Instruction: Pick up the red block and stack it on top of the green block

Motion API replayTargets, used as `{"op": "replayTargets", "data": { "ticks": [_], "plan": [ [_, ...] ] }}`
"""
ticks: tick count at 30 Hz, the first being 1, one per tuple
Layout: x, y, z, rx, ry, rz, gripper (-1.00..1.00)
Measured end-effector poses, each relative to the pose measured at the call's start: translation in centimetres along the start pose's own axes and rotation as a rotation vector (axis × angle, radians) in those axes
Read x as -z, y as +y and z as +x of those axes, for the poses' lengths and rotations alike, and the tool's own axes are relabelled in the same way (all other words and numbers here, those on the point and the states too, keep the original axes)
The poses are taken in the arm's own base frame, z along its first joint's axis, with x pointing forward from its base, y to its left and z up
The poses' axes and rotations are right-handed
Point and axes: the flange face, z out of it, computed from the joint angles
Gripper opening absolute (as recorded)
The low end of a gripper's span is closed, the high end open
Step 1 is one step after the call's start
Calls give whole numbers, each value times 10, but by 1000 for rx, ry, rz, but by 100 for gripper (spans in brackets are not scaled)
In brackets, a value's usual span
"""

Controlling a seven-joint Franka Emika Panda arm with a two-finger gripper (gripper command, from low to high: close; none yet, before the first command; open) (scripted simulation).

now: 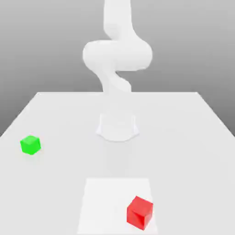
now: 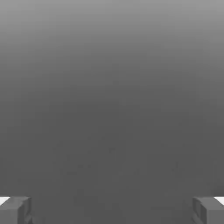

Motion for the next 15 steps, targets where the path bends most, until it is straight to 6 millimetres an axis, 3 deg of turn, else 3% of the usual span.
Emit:
{"op": "replayTargets", "data": {
  "ticks": [7, 15],
  "plan": [
    [-145, 10, -34, -128, -85, -205, 0],
    [-284, 60, -98, -276, -196, -412, 0]
  ]
}}
